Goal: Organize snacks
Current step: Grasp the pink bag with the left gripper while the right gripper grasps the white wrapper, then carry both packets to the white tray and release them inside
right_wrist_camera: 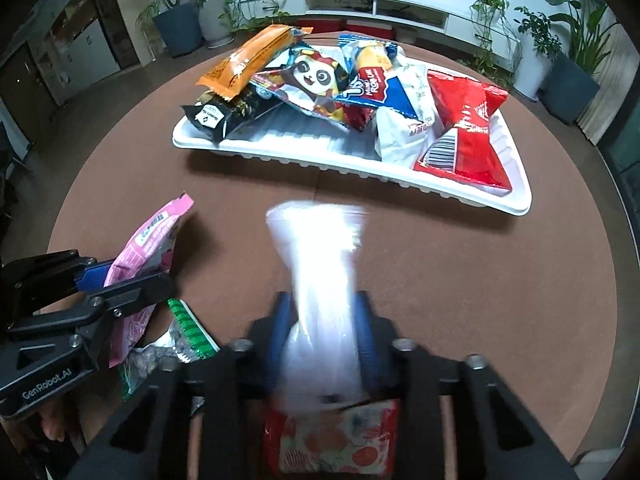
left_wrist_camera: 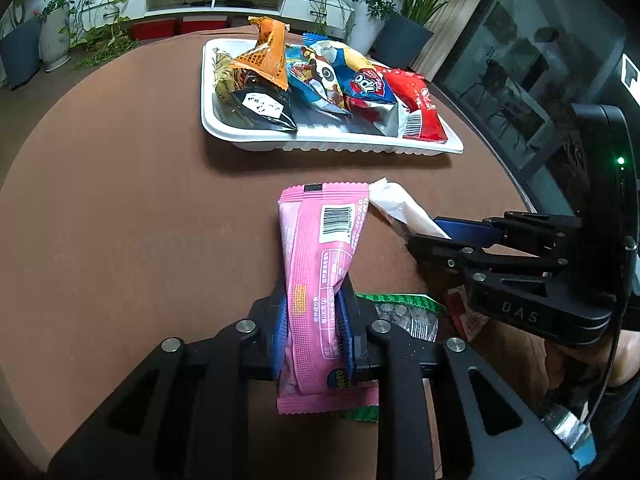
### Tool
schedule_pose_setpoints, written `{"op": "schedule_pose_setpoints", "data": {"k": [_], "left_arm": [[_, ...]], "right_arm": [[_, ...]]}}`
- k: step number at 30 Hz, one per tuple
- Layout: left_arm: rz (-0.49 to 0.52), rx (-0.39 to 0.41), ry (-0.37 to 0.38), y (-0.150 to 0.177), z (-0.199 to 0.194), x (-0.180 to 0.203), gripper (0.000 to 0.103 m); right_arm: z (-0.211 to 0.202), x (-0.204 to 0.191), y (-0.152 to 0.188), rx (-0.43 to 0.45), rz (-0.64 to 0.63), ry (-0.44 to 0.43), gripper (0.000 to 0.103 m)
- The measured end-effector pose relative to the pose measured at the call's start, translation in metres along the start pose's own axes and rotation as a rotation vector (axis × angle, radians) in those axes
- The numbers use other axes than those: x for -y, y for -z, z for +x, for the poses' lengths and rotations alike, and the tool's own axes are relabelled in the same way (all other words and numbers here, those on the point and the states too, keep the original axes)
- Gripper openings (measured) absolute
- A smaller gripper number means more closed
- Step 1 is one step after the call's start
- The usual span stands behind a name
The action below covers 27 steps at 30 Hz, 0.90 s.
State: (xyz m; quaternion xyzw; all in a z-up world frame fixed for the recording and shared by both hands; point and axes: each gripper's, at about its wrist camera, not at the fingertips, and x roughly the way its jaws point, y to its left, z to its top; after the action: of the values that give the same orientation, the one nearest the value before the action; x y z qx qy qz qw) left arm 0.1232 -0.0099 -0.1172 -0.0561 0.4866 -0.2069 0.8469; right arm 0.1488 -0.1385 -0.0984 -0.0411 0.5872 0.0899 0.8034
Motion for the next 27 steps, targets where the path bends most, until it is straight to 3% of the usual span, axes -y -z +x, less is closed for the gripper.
{"op": "schedule_pose_setpoints", "data": {"k": [9,27], "left_arm": [[-0.015,-0.001,0.017,-0.001,0.0,-0.003,0.019],[-0.023,0.046,0.052,-0.001,-0.021,-0.001,0.019]], "right_arm": [[0.001,0.032,-0.011,-0.019,0.091,-0.124,0.023],[-0.039,0.073,0.008,0.097,0.265,-0.289,0.022]]}}
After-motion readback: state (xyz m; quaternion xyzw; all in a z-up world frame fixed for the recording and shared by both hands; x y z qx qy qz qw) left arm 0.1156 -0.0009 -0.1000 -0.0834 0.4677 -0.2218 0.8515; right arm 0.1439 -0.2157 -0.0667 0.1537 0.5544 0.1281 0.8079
